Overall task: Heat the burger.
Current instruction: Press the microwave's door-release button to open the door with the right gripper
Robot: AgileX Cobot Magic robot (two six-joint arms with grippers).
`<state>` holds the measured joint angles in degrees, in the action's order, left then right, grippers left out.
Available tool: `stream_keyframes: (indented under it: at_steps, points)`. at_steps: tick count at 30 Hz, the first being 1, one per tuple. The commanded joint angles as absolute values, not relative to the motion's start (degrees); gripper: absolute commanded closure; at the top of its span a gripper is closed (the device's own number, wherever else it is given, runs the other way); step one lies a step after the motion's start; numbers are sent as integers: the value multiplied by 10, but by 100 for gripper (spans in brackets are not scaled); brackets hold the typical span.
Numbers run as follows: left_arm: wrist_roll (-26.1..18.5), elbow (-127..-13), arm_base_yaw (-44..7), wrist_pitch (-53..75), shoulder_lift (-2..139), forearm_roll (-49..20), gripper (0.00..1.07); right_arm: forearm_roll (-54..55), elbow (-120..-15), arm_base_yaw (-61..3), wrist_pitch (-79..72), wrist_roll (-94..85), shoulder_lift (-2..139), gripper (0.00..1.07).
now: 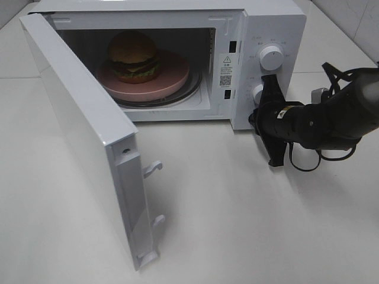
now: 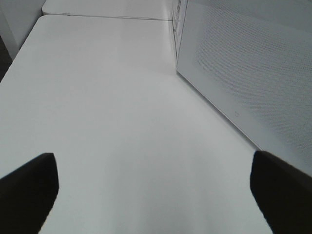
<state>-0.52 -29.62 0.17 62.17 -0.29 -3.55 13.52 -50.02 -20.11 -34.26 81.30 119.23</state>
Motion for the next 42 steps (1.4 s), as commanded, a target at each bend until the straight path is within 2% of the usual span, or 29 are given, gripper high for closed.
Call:
stream_keyframes:
  at_steps: [1, 42]
  points:
    - [-4, -296, -2, 614, -11, -33, 6, 116, -532, -198, -504, 816, 1187, 107]
    - [-4, -296, -2, 614, -11, -33, 6, 109, -454, -222, -506, 838, 1171, 107]
